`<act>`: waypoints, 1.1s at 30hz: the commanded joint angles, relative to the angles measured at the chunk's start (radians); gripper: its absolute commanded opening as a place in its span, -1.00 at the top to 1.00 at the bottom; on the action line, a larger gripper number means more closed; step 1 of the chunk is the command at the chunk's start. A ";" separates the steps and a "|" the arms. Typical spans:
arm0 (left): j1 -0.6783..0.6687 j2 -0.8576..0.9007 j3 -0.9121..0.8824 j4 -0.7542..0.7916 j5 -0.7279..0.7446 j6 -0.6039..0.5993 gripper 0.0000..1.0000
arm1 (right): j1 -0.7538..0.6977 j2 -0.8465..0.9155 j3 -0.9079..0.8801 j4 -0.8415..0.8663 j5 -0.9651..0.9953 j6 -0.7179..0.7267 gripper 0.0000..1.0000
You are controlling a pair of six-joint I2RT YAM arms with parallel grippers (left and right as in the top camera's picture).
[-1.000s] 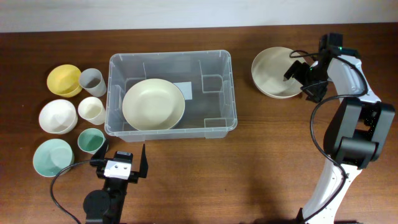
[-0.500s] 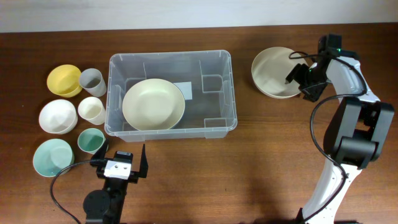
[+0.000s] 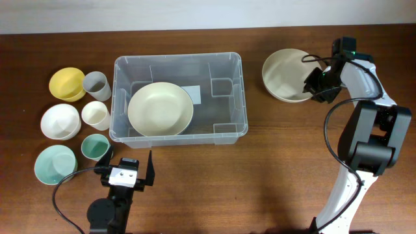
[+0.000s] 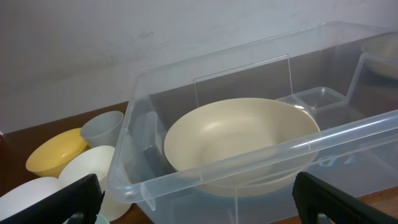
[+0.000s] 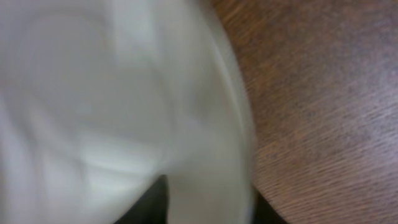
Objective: Pack container
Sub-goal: 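Move the right gripper to the remaining cream bowl and grasp its rim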
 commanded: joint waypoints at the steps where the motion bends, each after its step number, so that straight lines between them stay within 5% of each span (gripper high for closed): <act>1: 0.005 -0.005 -0.004 -0.004 0.004 0.005 -0.99 | 0.007 0.010 -0.008 0.012 -0.005 0.002 0.83; 11: 0.005 -0.005 -0.004 -0.004 0.004 0.005 -0.99 | -0.057 -0.031 0.126 0.038 -0.171 0.030 0.93; 18: 0.005 -0.005 -0.004 -0.004 0.004 0.005 -0.99 | -0.101 -0.160 0.381 0.027 -0.593 0.019 0.92; 20: 0.005 -0.005 -0.004 -0.004 0.004 0.005 -0.99 | -0.088 -0.203 0.428 -0.016 -0.559 0.010 0.92; 22: 0.005 -0.005 -0.004 -0.004 0.004 0.005 -0.99 | -0.072 -0.243 0.446 -0.106 -0.315 0.001 0.93; 25: 0.005 -0.005 -0.004 -0.004 0.004 0.005 -0.99 | -0.052 -0.233 0.434 -0.247 -0.011 0.003 0.67; 31: 0.005 -0.005 -0.004 -0.004 0.004 0.005 -0.99 | -0.015 -0.140 0.310 -0.278 0.004 -0.034 0.53; 33: 0.005 -0.005 -0.004 -0.004 0.004 0.005 -0.99 | -0.010 -0.098 0.242 -0.232 0.004 -0.034 -0.01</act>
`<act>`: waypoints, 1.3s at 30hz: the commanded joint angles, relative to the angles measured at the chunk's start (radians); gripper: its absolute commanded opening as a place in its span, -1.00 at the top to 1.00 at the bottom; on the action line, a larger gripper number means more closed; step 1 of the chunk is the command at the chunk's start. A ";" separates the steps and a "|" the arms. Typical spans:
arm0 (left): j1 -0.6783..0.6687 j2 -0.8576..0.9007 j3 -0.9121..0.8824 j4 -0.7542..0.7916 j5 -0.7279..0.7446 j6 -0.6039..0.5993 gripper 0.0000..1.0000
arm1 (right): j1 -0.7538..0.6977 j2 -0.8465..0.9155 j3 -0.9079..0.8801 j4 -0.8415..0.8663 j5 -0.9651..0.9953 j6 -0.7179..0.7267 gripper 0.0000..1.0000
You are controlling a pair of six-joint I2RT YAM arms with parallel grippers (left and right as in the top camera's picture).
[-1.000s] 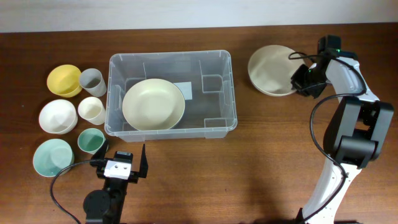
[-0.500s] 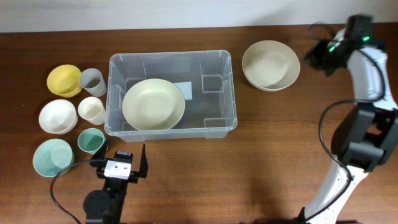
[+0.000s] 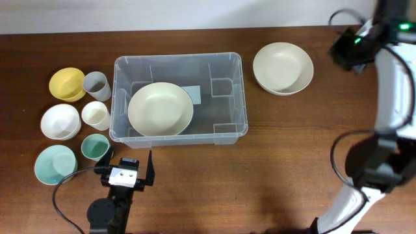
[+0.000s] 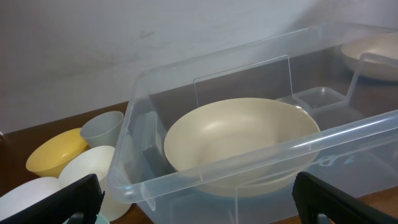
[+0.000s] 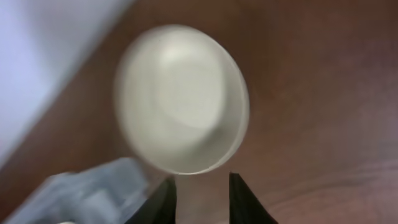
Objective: Pack container
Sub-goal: 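Move the right gripper to the remaining cream bowl and grasp its rim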
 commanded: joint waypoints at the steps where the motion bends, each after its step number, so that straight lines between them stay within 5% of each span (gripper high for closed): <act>1: 0.005 -0.005 -0.004 -0.004 0.004 0.005 -0.99 | 0.018 0.077 -0.102 0.048 0.060 -0.017 -0.07; 16: 0.005 -0.005 -0.004 -0.004 0.004 0.005 -0.99 | 0.107 0.193 -0.183 0.196 0.063 -0.020 -0.31; 39: 0.005 -0.005 -0.004 -0.004 0.004 0.005 -0.99 | 0.116 0.281 -0.183 0.235 0.109 0.074 -0.28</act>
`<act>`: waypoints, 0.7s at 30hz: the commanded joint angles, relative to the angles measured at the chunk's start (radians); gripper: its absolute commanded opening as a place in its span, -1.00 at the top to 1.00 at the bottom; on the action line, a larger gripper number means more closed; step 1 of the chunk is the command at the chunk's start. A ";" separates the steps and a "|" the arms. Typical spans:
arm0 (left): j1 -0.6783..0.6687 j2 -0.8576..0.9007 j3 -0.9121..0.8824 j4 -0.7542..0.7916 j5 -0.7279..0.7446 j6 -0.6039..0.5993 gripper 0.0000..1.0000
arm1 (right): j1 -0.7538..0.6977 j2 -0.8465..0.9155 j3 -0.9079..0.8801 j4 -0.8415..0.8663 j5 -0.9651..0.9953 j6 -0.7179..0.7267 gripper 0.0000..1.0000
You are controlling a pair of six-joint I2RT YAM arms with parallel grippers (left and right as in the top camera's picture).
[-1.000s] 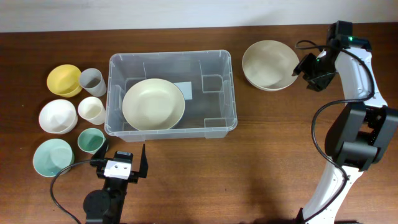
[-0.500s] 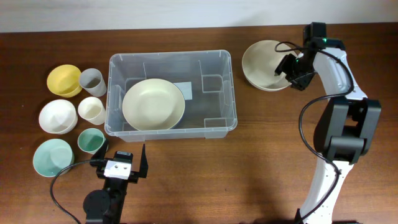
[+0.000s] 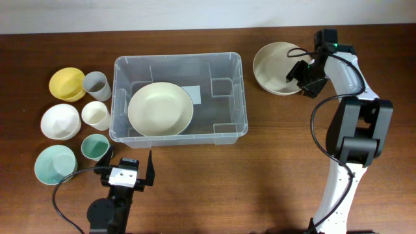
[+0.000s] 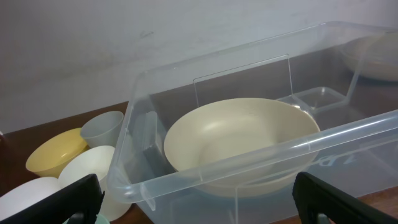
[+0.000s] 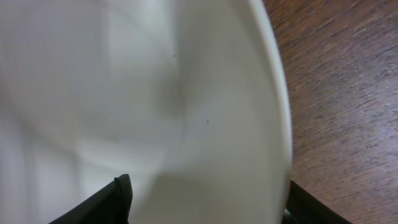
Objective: Pack container
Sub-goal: 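Move the right gripper to the remaining cream bowl and grasp its rim, then lift the cream bowl with the right gripper over the container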
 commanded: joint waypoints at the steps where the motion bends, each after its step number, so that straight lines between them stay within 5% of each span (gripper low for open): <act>1: 0.005 -0.005 -0.004 -0.004 0.004 0.005 -0.99 | -0.001 0.022 -0.009 0.007 0.020 0.014 -0.24; 3: 0.005 -0.005 -0.004 -0.004 0.004 0.005 -0.99 | -0.001 0.023 -0.009 0.013 0.020 0.014 -0.08; 9: 0.005 -0.005 -0.004 -0.004 0.004 0.005 -0.99 | -0.001 0.023 -0.009 0.017 0.019 0.031 0.92; 16: 0.005 -0.005 -0.004 -0.004 0.004 0.005 -0.99 | -0.009 0.021 -0.008 0.067 -0.038 0.032 0.93; 21: 0.005 -0.005 -0.004 -0.004 0.004 0.005 -0.99 | -0.068 0.021 -0.008 0.176 -0.311 0.032 0.93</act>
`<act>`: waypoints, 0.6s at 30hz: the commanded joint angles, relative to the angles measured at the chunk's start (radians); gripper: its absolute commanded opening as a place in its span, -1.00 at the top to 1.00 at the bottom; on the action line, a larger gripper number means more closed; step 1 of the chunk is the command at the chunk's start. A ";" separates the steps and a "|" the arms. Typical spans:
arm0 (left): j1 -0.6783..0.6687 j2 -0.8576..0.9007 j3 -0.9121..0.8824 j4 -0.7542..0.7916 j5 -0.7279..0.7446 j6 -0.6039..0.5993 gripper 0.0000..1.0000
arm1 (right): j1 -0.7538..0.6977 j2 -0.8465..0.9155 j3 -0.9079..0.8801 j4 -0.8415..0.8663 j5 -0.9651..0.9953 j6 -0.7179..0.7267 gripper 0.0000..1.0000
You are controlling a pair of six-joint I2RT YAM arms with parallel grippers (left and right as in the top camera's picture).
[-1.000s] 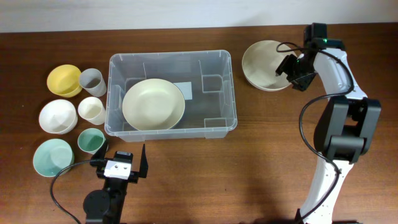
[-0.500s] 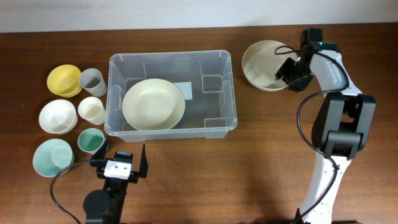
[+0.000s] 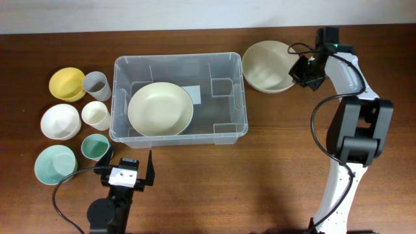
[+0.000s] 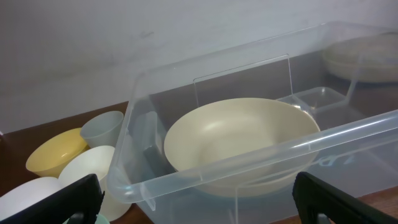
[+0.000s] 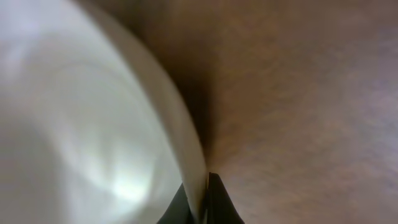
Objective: Pack container
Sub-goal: 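Lift the cream bowl with the right gripper over the container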
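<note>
A clear plastic container (image 3: 123, 65) stands at centre-left with one cream bowl (image 3: 160, 108) lying in its left half. A second cream bowl (image 3: 266, 65) hangs tilted just right of the container's far right corner. My right gripper (image 3: 301, 70) is shut on its right rim; in the right wrist view the rim (image 5: 193, 168) is pinched between the fingertips (image 5: 214, 202). My left gripper (image 3: 127, 170) stands open at the table's front, facing the container (image 4: 249, 168), with nothing between its fingers (image 4: 68, 199).
Left of the container sit a yellow bowl (image 3: 67, 83), grey cup (image 3: 95, 84), white bowl (image 3: 60, 121), cream cup (image 3: 95, 115), teal bowl (image 3: 55, 163) and teal cup (image 3: 96, 147). The container's right half holds small moulded dividers (image 3: 222, 86).
My right gripper, open around the second bowl's right rim, has shut on it. The bowl now sits further left, closer to the container, and tilted. The left arm has not moved.
My right gripper was at the right rim of the second bowl on the table. Then it was high and away, the bowl lying a little further left. Then it stood open around the rim again, and now grips it beside the container.
</note>
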 commanded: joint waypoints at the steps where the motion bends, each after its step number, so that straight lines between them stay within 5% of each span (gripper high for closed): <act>1: 0.005 -0.005 -0.004 -0.004 0.004 0.005 -0.99 | -0.062 0.018 -0.007 0.068 -0.262 0.006 0.93; 10: 0.005 -0.005 -0.004 -0.004 0.004 0.005 -1.00 | -0.226 -0.050 -0.007 0.244 -0.825 0.006 0.92; 18: 0.005 -0.005 -0.004 -0.004 0.004 0.005 -0.99 | -0.110 -0.300 -0.007 0.173 -0.886 -0.060 0.92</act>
